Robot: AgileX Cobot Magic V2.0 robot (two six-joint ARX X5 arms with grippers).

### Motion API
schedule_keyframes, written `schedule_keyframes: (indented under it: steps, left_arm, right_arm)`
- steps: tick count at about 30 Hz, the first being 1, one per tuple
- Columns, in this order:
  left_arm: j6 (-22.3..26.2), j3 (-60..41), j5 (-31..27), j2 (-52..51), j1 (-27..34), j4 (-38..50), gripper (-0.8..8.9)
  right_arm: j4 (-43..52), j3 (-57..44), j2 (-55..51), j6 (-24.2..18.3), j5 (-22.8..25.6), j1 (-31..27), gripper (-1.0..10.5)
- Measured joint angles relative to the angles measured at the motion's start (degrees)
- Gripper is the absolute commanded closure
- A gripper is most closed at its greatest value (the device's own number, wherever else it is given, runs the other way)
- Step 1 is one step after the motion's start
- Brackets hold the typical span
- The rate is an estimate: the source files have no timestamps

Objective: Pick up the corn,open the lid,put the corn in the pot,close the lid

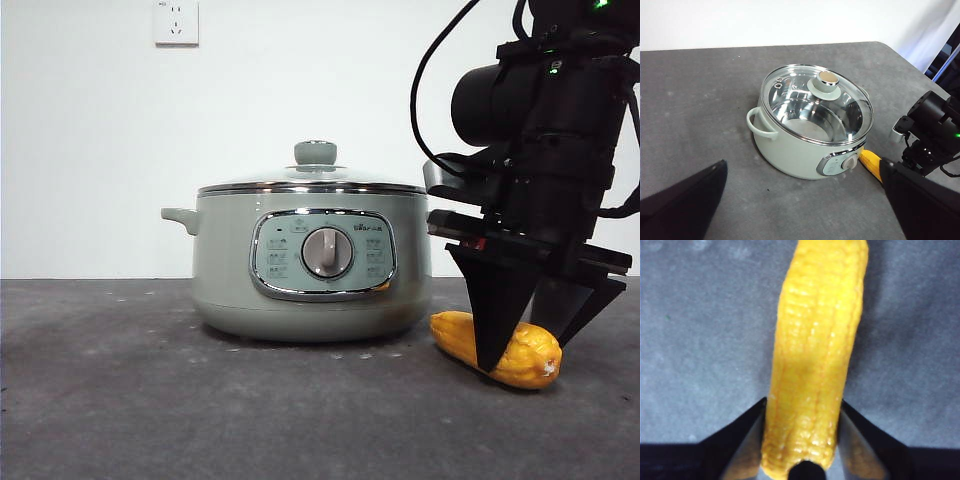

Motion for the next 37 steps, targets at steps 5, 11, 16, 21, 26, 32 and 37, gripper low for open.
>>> schedule_keyframes:
  steps: [5, 11, 16, 21, 26, 32, 37]
  left_arm:
    - [0.0, 0.0, 0.0, 0.44, 0.0, 0.13, 2.2]
    - [0.0, 0.0, 0.0, 1.38, 0.0, 0.2, 2.2]
    - [-0.02, 0.0, 3.02, 3.85, -0.96, 3.04, 2.2]
    - [-0.04, 1.62, 4.42, 9.16, -4.92, 8.5, 2.2]
    - [-0.04, 5.14, 3.61, 17.38, -11.39, 15.39, 2.2]
    - [0.96, 12.66, -1.95, 29.31, -18.18, 19.89, 2.2]
    - [3.93, 19.47, -7.76, 40.7, -22.64, 20.5, 2.2]
  right_arm:
    - [-1.81, -0.02, -1.33, 0.0, 0.0, 0.02, 9.6]
    - [-4.94, -0.02, -10.51, 0.0, 0.02, 0.02, 9.6]
    - [-8.94, 0.0, -22.6, -0.02, 0.0, 0.04, 9.6]
    - [-12.63, 0.87, -34.07, -0.02, 0.02, 0.15, 9.6]
    - [-15.56, 2.64, -42.42, 0.0, 0.02, 0.17, 9.6]
    - [-20.35, 5.53, -46.8, 0.02, 0.63, 0.17, 9.6]
    - [-22.25, 7.54, -48.44, 0.02, 0.79, 0.17, 9.6]
